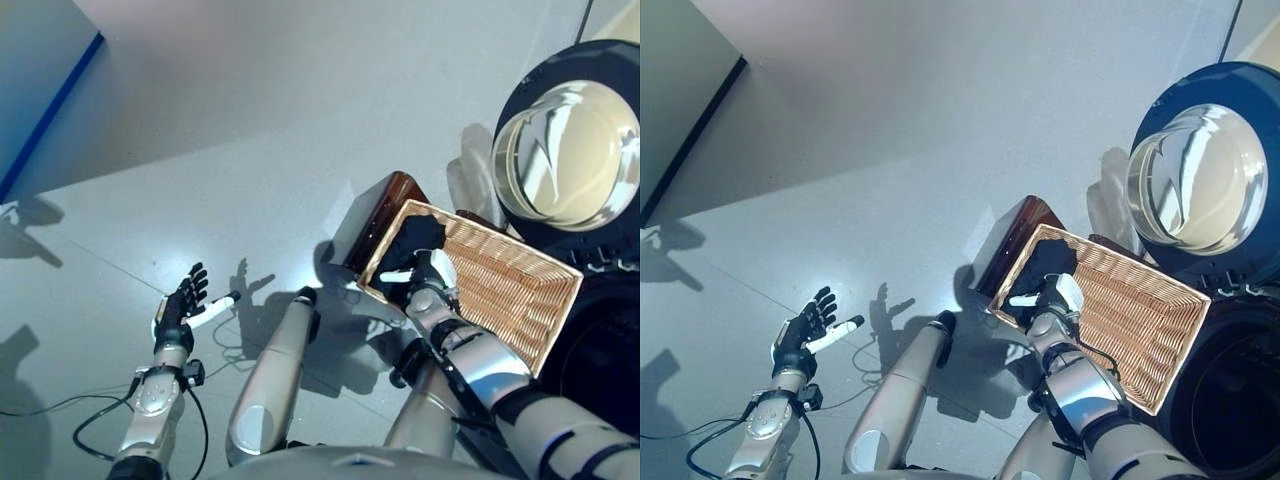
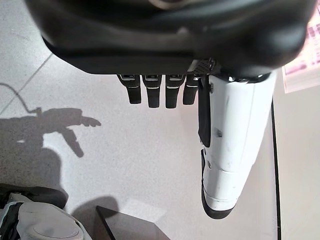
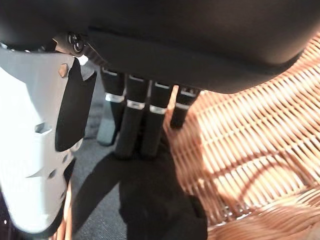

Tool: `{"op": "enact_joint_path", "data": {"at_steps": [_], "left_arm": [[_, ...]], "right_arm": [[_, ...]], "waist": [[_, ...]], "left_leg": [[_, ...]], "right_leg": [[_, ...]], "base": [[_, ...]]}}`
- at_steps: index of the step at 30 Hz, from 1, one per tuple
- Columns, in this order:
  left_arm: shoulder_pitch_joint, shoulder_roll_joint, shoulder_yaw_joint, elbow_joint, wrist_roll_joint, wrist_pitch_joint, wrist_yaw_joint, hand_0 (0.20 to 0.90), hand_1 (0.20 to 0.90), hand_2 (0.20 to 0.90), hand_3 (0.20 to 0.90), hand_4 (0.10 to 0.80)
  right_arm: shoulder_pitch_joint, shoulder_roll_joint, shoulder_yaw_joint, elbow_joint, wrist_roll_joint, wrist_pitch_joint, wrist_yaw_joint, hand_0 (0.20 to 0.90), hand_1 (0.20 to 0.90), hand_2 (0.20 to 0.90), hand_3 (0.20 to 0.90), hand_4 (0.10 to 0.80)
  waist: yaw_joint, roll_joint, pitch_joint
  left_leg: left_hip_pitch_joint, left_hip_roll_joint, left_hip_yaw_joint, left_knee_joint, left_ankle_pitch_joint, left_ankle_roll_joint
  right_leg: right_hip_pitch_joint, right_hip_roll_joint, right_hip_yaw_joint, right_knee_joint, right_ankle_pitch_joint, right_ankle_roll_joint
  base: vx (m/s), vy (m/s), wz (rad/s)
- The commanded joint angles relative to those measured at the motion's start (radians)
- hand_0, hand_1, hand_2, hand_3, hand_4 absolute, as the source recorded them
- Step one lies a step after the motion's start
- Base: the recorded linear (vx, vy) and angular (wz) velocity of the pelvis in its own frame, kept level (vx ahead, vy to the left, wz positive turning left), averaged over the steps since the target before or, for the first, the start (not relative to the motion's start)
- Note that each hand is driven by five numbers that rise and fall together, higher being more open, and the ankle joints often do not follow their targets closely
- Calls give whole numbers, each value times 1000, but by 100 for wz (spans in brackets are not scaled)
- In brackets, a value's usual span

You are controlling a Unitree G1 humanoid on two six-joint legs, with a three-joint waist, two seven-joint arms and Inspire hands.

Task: Pick up the clothes and place them into the washing machine

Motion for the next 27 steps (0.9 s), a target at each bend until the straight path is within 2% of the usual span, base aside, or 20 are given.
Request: {"op": "enact_joint_path", "data": {"at_steps": [1,15,23,27], "left_arm": [[15,74,31,-76,5,-84,19,900,900,900,900,800],[22,84,30,-72,1,-89,18,900,900,900,900,800],[21,84,33,-58,-6,-95,12,900,900,900,900,800],[27,84,40,-55,-12,-104,15,900,900,900,900,800]], "right_arm": [[-80,-27,-29,-9,43,-41,-24,200,200,200,200,300],[-86,-28,-50,-11,75,-58,-28,200,200,200,200,300],[-41,-36,-113,-62,228,-123,23,200,200,200,200,300],[14,-41,-179,-139,384,-194,66,200,200,200,200,300]], "waist": [[24,45,2],[24,48,-1],[13,36,-8],[-3,19,-11]], "left_leg": [[-17,21,-3,-60,39,-25],[-24,21,2,-76,47,-25],[13,30,8,-124,59,-25],[41,40,15,-165,71,-28]], "right_leg": [[19,14,46,77,3,-49],[10,14,50,69,12,-44],[33,17,47,29,35,-39],[58,24,41,-12,50,-36]], "base": [[0,0,0],[0,0,0],[3,-2,-1],[0,0,0]]}}
